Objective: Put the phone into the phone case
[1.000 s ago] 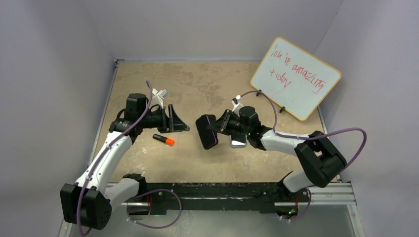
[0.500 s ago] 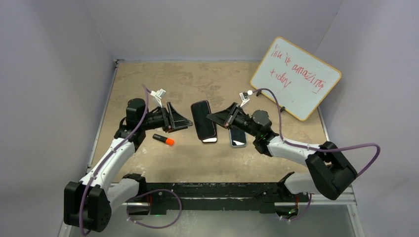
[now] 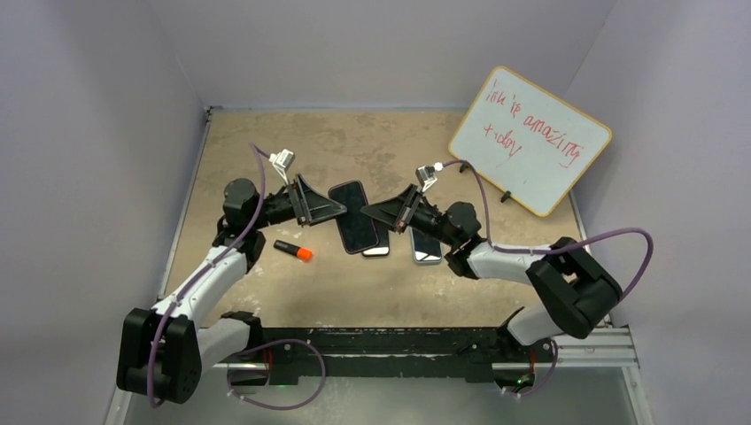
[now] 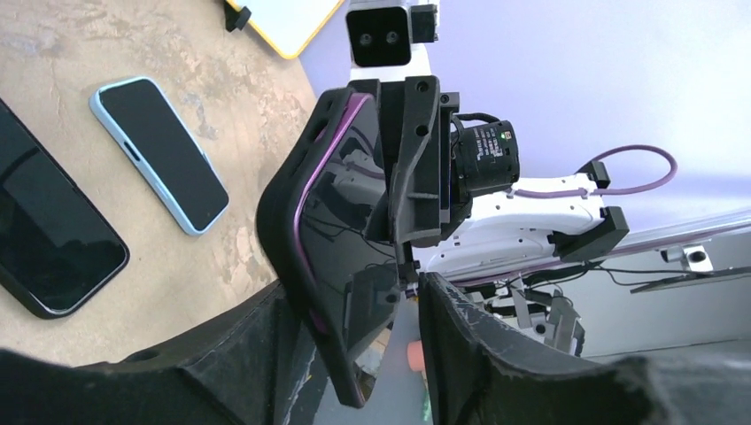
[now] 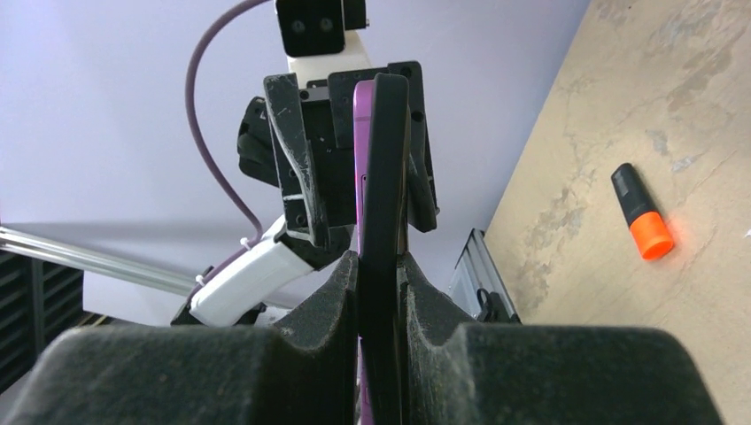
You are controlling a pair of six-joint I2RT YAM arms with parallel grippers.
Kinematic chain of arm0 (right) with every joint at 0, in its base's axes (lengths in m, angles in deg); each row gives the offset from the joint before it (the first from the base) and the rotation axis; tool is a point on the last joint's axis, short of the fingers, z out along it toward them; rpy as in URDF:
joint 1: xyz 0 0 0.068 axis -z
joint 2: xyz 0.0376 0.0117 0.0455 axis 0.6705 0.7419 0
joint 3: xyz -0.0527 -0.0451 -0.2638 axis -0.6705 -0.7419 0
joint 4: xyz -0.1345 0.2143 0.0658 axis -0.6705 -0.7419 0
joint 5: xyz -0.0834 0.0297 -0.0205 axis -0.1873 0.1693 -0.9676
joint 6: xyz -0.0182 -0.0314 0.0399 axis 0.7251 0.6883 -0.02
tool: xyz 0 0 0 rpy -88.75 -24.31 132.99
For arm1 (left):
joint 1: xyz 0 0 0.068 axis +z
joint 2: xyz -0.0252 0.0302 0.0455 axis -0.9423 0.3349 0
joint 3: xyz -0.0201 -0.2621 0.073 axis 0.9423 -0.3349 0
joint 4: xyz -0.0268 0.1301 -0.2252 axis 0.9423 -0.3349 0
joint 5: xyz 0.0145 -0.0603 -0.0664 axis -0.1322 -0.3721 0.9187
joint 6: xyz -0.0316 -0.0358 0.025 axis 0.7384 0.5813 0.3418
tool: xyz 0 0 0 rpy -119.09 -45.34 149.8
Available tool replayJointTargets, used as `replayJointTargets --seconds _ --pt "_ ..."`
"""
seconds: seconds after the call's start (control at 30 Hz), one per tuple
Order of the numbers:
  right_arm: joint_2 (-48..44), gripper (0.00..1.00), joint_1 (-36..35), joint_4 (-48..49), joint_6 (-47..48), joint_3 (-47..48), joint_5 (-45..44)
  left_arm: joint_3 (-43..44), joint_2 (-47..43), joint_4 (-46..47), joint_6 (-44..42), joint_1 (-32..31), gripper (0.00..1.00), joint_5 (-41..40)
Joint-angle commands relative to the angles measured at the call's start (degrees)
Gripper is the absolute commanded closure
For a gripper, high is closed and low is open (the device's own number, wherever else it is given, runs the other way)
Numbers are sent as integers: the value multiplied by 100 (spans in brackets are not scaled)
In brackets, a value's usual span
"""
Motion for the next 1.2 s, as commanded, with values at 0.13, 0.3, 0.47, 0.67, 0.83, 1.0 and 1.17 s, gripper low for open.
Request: replayJointTargets --seconds 0.13,0.3,0.47,0.67,0.83,1.0,1.17 --pt "132 100 -299 492 24 668 158 -304 -21 1425 618 -84 69 99" --pt "11 71 -307 213 241 471 407 -263 6 1531 647 -84 93 185" --pt "-449 29 -310 -369 794 -21 609 4 143 1663 641 -84 100 310" --pt "-955 25 -307 -1796 1677 -175 952 125 129 1917 592 -84 100 347" --pt "-998 22 -316 -1922 1769 0 1447 144 200 1769 331 -84 100 394" --pt "-864 23 -317 -1912 1837 210 1470 121 322 1934 416 -84 100 470" --pt "-583 26 -317 -1498 1655 309 1665 112 386 1839 301 -84 100 422"
